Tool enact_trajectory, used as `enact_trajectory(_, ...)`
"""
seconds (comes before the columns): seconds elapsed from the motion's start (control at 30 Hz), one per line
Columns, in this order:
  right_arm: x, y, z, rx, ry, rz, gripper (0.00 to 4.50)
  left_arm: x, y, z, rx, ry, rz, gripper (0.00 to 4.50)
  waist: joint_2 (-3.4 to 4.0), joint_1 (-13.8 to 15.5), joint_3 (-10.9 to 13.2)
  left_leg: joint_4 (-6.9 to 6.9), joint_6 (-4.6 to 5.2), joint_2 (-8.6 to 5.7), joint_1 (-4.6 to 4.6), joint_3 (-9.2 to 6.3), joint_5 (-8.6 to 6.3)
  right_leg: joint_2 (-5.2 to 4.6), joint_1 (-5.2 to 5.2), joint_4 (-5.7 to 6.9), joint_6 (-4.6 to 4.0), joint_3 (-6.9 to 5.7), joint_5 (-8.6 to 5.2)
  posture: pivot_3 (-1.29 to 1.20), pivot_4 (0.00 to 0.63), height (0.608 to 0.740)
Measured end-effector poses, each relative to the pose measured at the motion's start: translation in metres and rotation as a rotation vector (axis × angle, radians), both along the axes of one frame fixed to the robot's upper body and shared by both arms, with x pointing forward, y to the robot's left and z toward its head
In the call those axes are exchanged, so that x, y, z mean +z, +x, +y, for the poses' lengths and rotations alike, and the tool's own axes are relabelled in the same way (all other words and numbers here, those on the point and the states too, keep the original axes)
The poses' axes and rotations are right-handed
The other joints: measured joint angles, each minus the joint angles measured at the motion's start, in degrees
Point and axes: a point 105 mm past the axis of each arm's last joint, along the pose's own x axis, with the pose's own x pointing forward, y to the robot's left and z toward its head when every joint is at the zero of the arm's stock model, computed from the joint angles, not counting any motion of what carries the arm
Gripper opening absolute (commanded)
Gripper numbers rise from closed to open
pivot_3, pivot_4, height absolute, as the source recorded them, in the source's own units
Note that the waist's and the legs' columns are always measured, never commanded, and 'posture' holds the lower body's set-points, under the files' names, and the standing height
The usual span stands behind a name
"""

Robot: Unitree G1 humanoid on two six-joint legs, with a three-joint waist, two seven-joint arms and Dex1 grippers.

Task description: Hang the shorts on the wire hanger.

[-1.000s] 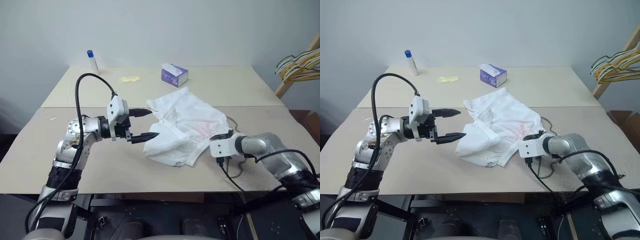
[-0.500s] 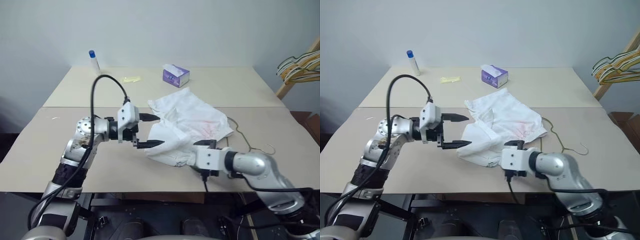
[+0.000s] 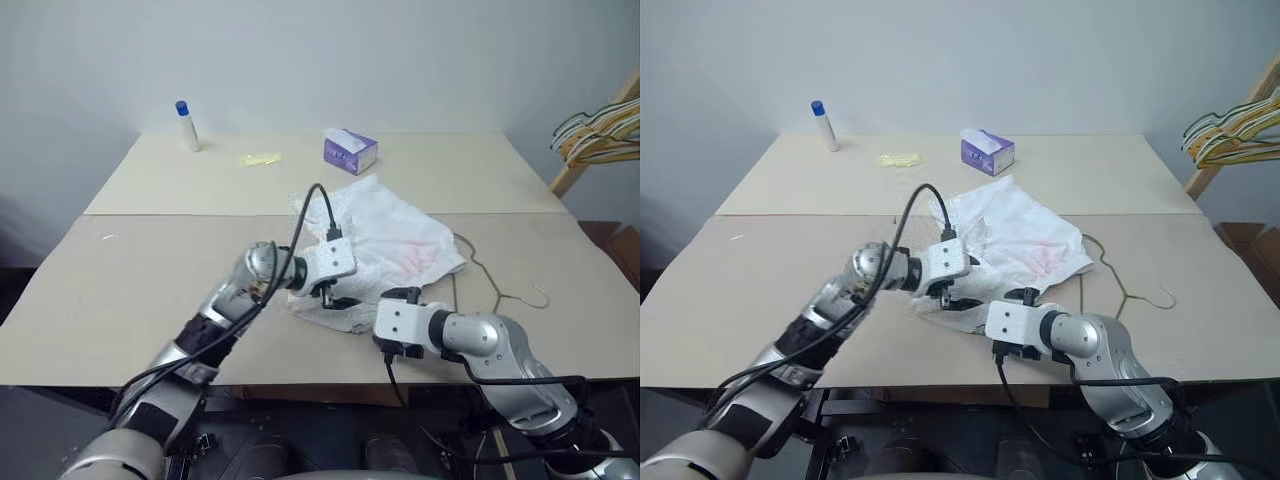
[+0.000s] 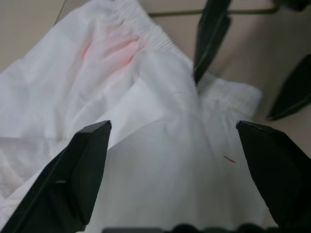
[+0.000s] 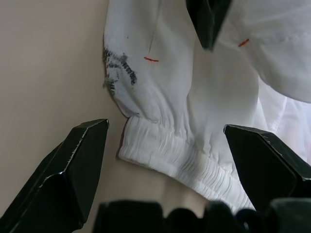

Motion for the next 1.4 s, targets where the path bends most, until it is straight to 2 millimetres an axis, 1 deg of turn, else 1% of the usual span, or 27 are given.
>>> enact_trajectory(0.1,0.0,0.0,0.0,-0.009,0.001,0.004,4.5,-0.002,0.007,0.002,0.058,-0.001,-0.015,2.28,0.0,-0.04,0.0,0.0,-0.01,0.0,-0.01,-0.02,-0.01,0.0,-0.01,-0.01,0.0,0.0,0.0,-0.13,0.0,0.74)
enact_trajectory(0.17,0.0,0.0,0.0,-0.015,0.002,0.004,4.5,-0.001,0.009,0.003,0.079,-0.007,-0.022,1.68,0.0,0.03,0.0,0.02,-0.03,0.0,-0.02,-0.02,-0.02,-0.01,0.0,-0.03,0.0,0.0,0.0,-0.13,0.0,0.74)
enact_trajectory(0.2,0.0,0.0,0.001,-0.017,0.008,0.001,4.5,0.0,0.011,0.005,0.092,-0.014,-0.023,1.27,0.0,0.06,0.0,0.02,-0.04,0.0,-0.02,-0.03,-0.03,-0.01,0.0,-0.03,0.0,0.0,0.0,-0.13,0.0,0.74)
enact_trajectory(0.3,0.001,0.0,0.002,-0.018,0.012,-0.001,4.5,0.0,0.013,0.009,0.13,-0.03,-0.009,0.29,0.0,0.07,0.0,0.02,-0.05,0.0,-0.02,-0.03,-0.03,0.0,0.0,-0.03,0.0,0.0,0.0,-0.13,0.0,0.74)
enact_trajectory(0.33,0.001,0.0,0.002,-0.02,0.012,-0.001,4.5,-0.001,0.014,0.011,0.143,-0.037,-0.001,0.03,0.0,0.07,0.0,0.02,-0.05,0.0,-0.02,-0.03,-0.03,0.0,-0.01,-0.03,0.0,0.0,0.0,-0.13,0.0,0.74)
enact_trajectory(0.43,0.001,0.0,0.001,-0.029,0.014,-0.007,4.5,-0.003,0.013,0.017,0.19,-0.093,0.037,0.03,0.0,0.07,0.0,0.03,-0.06,0.01,-0.02,-0.04,-0.03,0.0,-0.01,-0.02,0.0,0.0,0.0,-0.12,0.0,0.74)
enact_trajectory(0.5,0.0,0.0,0.0,-0.039,0.015,-0.002,4.5,-0.002,0.014,0.025,0.239,-0.145,0.046,0.03,0.0,0.07,0.0,0.03,-0.09,0.02,-0.02,-0.05,-0.05,0.0,-0.02,-0.01,-0.01,0.0,0.0,-0.12,0.0,0.74)
enact_trajectory(0.63,-0.005,-0.003,-0.002,-0.057,0.018,0.012,4.5,0.007,0.021,0.052,0.456,-0.326,0.007,0.03,0.0,0.17,0.0,0.05,-0.13,0.04,-0.02,-0.07,-0.08,-0.01,-0.03,0.0,-0.01,0.02,0.01,-0.11,0.0,0.74)
enact_trajectory(0.7,-0.005,-0.003,-0.002,-0.06,0.022,0.01,4.5,0.008,0.022,0.07,0.605,-0.415,-0.002,0.03,0.0,0.29,0.0,0.07,-0.2,0.03,-0.02,-0.1,-0.12,-0.01,-0.01,0.0,-0.02,0.0,0.01,-0.1,0.0,0.74)
enact_trajectory(0.73,-0.005,-0.003,-0.002,-0.06,0.023,0.01,4.5,0.007,0.022,0.076,0.654,-0.439,-0.008,0.03,0.0,0.36,-0.01,0.08,-0.21,0.03,-0.02,-0.12,-0.12,-0.01,-0.01,0.0,-0.02,-0.01,0.01,-0.09,0.0,0.74)
enact_trajectory(0.83,-0.006,-0.005,-0.001,-0.056,0.031,0.019,4.5,0.003,0.024,0.112,0.981,-0.565,-0.045,0.03,-0.03,0.59,-0.03,0.09,-0.27,0.02,-0.01,-0.15,-0.16,-0.01,0.01,-0.02,-0.02,-0.01,0.01,-0.08,0.0,0.74)
enact_trajectory(0.87,-0.006,-0.005,-0.001,-0.055,0.033,0.021,4.5,-0.001,0.022,0.124,1.097,-0.585,-0.043,0.03,-0.05,0.66,-0.04,0.09,-0.29,0.02,-0.01,-0.15,-0.17,-0.02,0.02,-0.02,-0.02,0.0,0.01,-0.07,0.0,0.74)
enact_trajectory(0.93,-0.006,-0.006,-0.001,-0.053,0.034,0.023,4.5,-0.011,0.015,0.143,1.259,-0.575,-0.043,0.03,-0.07,0.84,-0.05,0.09,-0.3,0.01,-0.01,-0.15,-0.18,-0.01,0.01,-0.01,-0.02,-0.02,0.01,-0.06,0.003,0.74)
enact_trajectory(0.97,-0.006,-0.006,0.0,-0.052,0.036,0.026,4.5,-0.015,0.012,0.148,1.318,-0.578,-0.032,0.03,-0.08,0.92,-0.05,0.09,-0.3,0.01,-0.01,-0.15,-0.18,-0.01,0.02,-0.01,-0.02,-0.02,0.01,-0.06,0.003,0.74)
enact_trajectory(1.03,-0.006,-0.006,0.0,-0.047,0.038,0.029,4.5,-0.02,0.005,0.156,1.401,-0.577,-0.009,0.44,-0.08,1.28,-0.05,0.1,-0.3,-0.01,-0.01,-0.15,-0.18,-0.01,0.03,-0.02,-0.02,-0.02,0.01,-0.05,0.005,0.74)
enact_trajectory(1.07,-0.005,-0.005,0.0,-0.045,0.039,0.029,4.5,-0.021,0.002,0.157,1.423,-0.579,0.002,0.64,-0.08,1.53,-0.05,0.11,-0.31,-0.01,-0.01,-0.15,-0.18,-0.01,0.03,-0.03,-0.02,-0.03,0.01,-0.05,0.005,0.74)
enact_trajectory(1.13,-0.003,-0.004,0.001,-0.037,0.04,0.022,4.5,-0.019,-0.003,0.159,1.431,-0.582,0.004,1.18,-0.09,1.92,-0.05,0.09,-0.32,0.0,-0.01,-0.14,-0.19,-0.01,0.02,-0.04,-0.02,-0.04,0.01,-0.04,0.007,0.74)
enact_trajectory(1.17,-0.003,-0.004,0.001,-0.036,0.039,0.021,4.5,-0.016,-0.007,0.161,1.432,-0.587,-0.008,1.58,-0.08,1.98,-0.05,0.09,-0.34,0.0,-0.01,-0.15,-0.2,-0.01,0.02,-0.06,-0.02,-0.04,0.01,-0.04,0.009,0.74)
enact_trajectory(1.23,-0.004,-0.003,0.001,-0.037,0.039,0.027,4.5,-0.009,-0.01,0.164,1.429,-0.593,-0.039,2.19,-0.09,2.15,-0.05,0.09,-0.35,0.0,-0.02,-0.14,-0.2,-0.01,0.02,-0.08,-0.03,-0.04,0.02,-0.03,0.01,0.74)
enact_trajectory(1.3,-0.004,-0.004,0.002,-0.028,0.041,0.027,4.5,0.003,-0.012,0.172,1.417,-0.587,-0.104,2.8,-0.09,2.2,-0.04,0.09,-0.35,0.0,-0.02,-0.15,-0.2,-0.01,0.03,-0.08,-0.04,-0.04,0.02,-0.03,0.011,0.74)
enact_trajectory(1.33,-0.004,-0.004,0.002,-0.023,0.041,0.025,4.5,0.01,-0.014,0.176,1.408,-0.583,-0.138,3.17,-0.08,2.23,-0.04,0.09,-0.35,0.0,-0.01,-0.14,-0.2,-0.01,0.03,-0.08,-0.04,-0.04,0.02,-0.02,0.012,0.74)
enact_trajectory(1.4,-0.005,-0.004,0.001,-0.022,0.038,0.027,4.5,0.019,-0.018,0.181,1.371,-0.568,-0.181,3.79,-0.08,2.2,-0.04,0.08,-0.35,0.0,-0.01,-0.14,-0.2,0.0,0.02,-0.08,-0.04,-0.04,0.02,-0.01,0.012,0.74)
